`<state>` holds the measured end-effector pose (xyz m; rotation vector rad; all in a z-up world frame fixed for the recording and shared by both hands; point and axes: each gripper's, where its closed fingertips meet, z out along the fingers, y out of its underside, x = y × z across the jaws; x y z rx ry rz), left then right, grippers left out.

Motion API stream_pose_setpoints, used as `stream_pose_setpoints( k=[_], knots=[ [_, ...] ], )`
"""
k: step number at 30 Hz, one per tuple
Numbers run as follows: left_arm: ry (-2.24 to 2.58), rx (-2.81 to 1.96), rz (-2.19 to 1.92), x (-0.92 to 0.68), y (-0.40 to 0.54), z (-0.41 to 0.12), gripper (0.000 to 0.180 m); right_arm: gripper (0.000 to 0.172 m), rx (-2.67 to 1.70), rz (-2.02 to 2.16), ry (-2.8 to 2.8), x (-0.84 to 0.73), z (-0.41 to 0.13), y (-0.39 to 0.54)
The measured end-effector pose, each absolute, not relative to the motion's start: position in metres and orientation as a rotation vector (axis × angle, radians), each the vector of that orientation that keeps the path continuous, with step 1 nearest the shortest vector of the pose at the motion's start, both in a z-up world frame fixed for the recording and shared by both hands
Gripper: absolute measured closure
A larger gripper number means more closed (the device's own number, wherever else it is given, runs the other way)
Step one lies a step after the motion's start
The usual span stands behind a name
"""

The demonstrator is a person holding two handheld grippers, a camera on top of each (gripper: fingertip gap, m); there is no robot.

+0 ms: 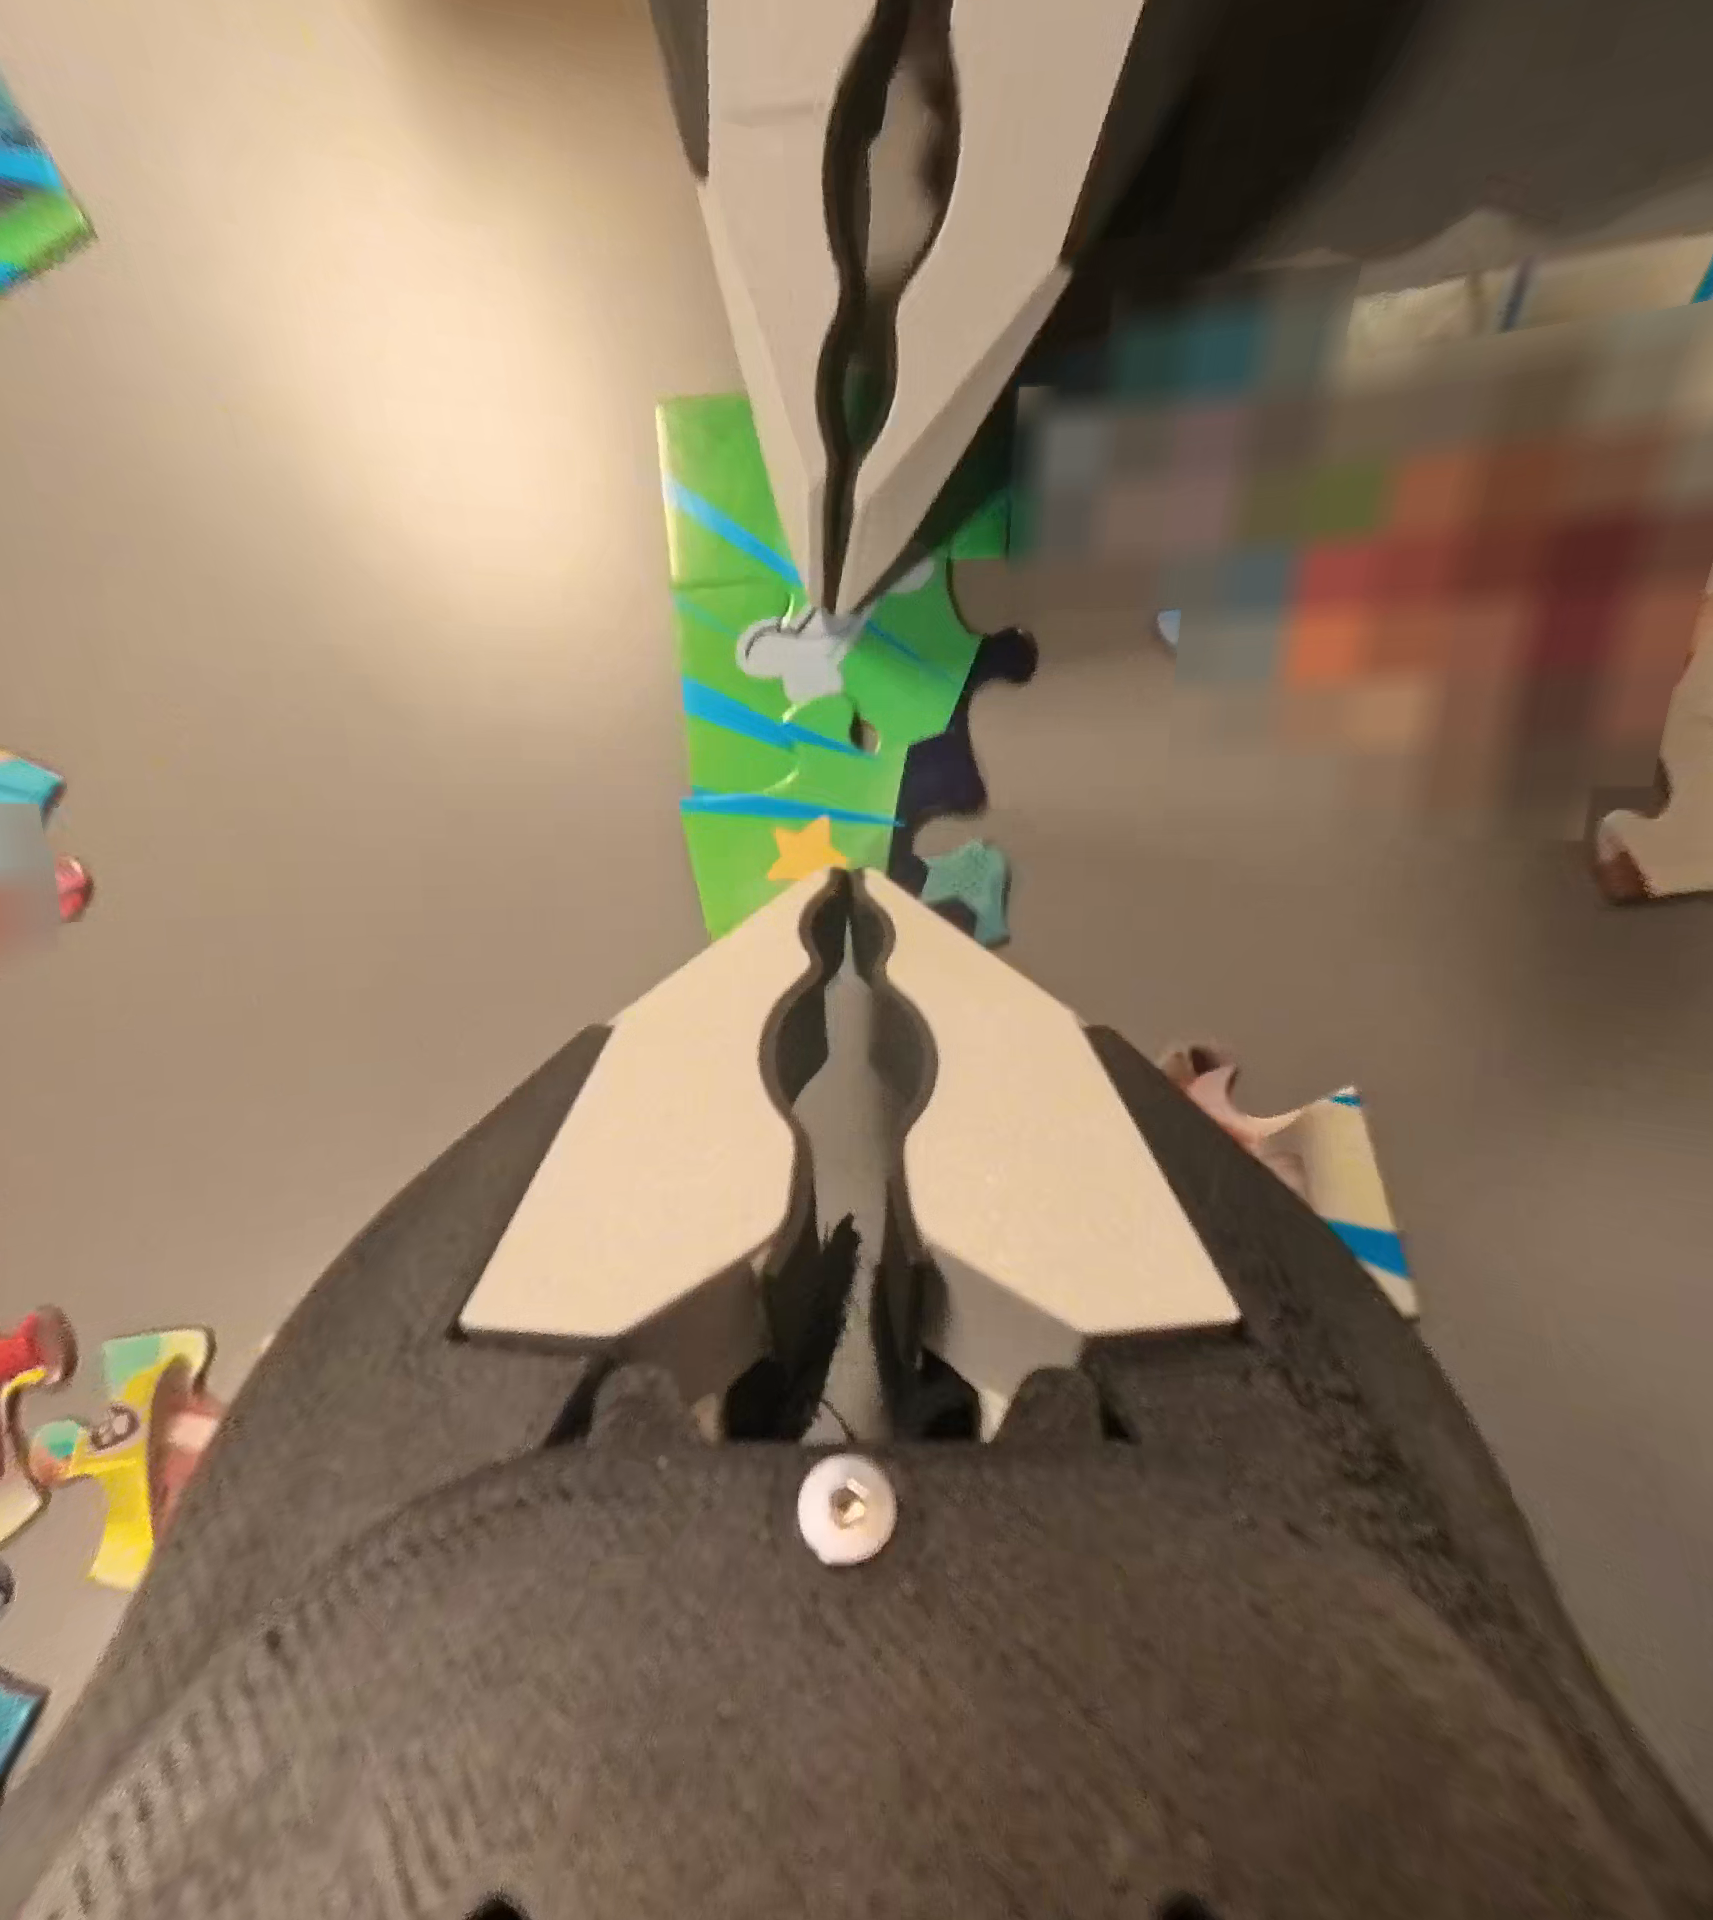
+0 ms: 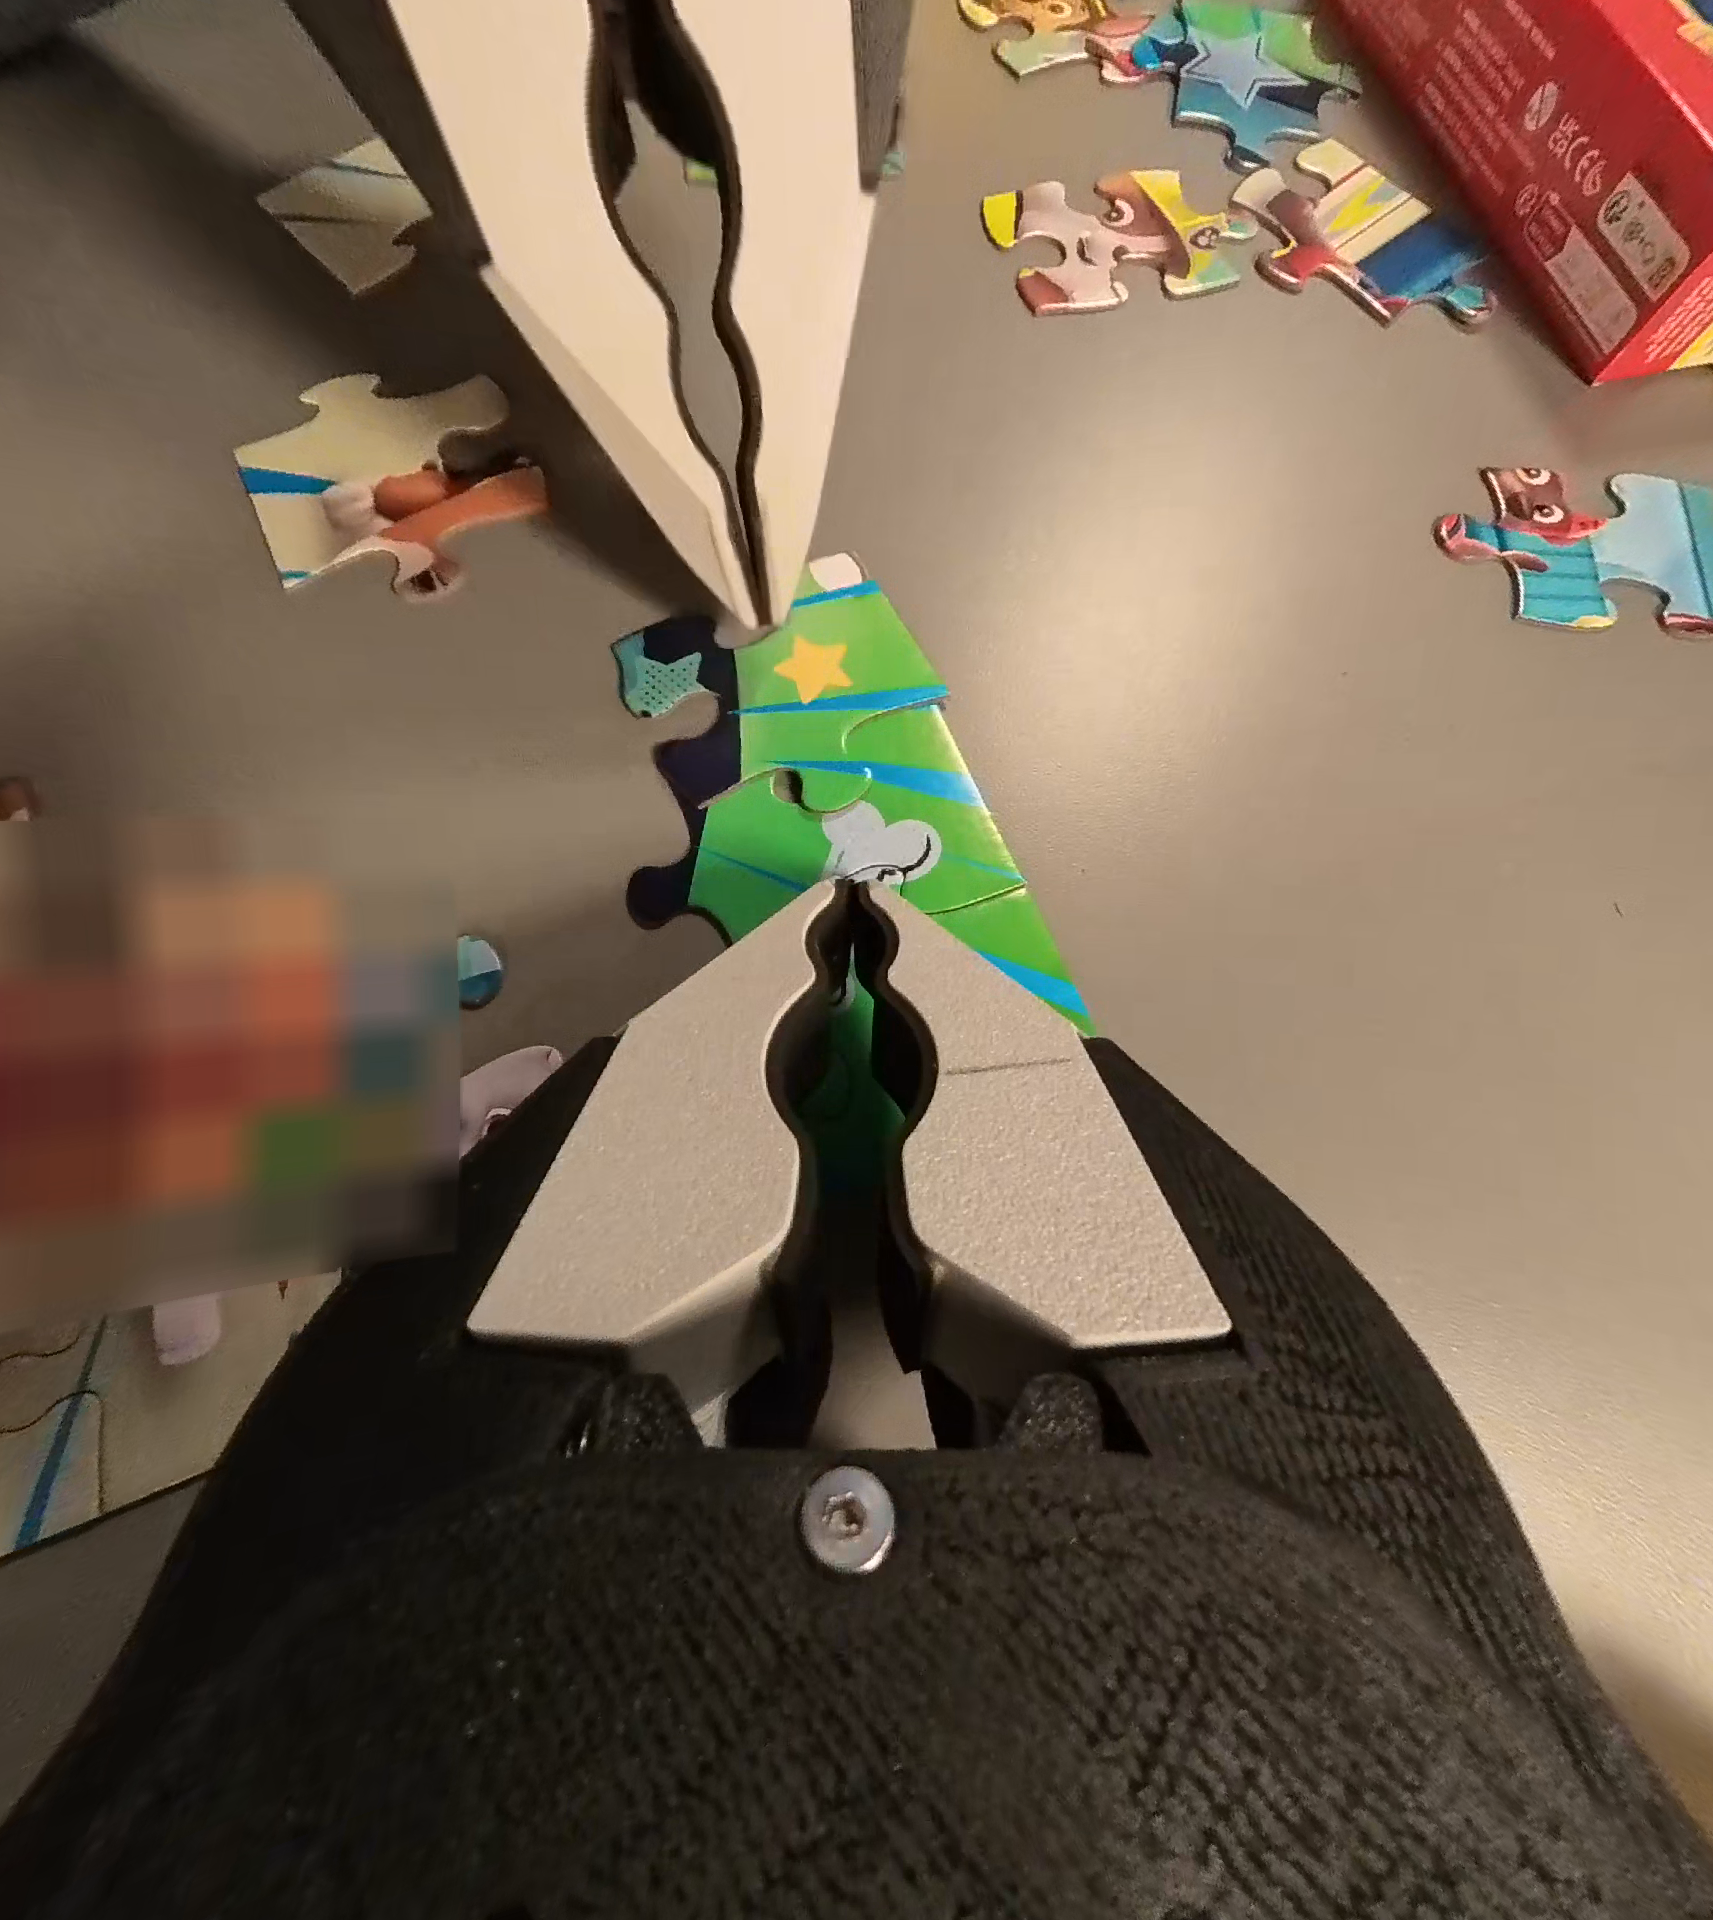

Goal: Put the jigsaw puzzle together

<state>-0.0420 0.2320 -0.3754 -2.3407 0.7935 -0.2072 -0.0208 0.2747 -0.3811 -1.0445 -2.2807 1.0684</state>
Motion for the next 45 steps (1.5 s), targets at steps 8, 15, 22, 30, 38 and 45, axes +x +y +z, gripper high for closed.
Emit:
stream_pose_setpoints(
  k=[8,15,22,30,38,45],
  knots=[
    [0.859,-2.296,-0.087,-0.031,0.260,-0.373,0.180,0.172,-1.050,1.074,-2.281,-0.021,-0.381,0.275],
    [0.821,-2.355,-0.208,-0.029,0.263,-0.381,0.180,0.172,-1.049,1.071,-2.278,-0.021,-0.381,0.275],
    [0.884,-2.372,-0.246,-0.024,0.255,-0.382,0.180,0.172,-1.051,1.074,-2.279,-0.021,-0.381,0.275],
    [0.778,-2.319,-0.247,-0.037,0.240,-0.359,0.180,0.172,-1.060,1.079,-2.279,-0.021,-0.381,0.275],
    [0.844,-2.446,-0.216,-0.050,0.213,-0.380,0.180,0.172,-0.963,1.047,-2.196,-0.029,-0.362,0.264],
    [0.862,-2.471,-0.130,-0.054,0.216,-0.383,0.180,0.172,-1.020,0.997,-2.247,-0.033,-0.380,0.256]
  ],
)
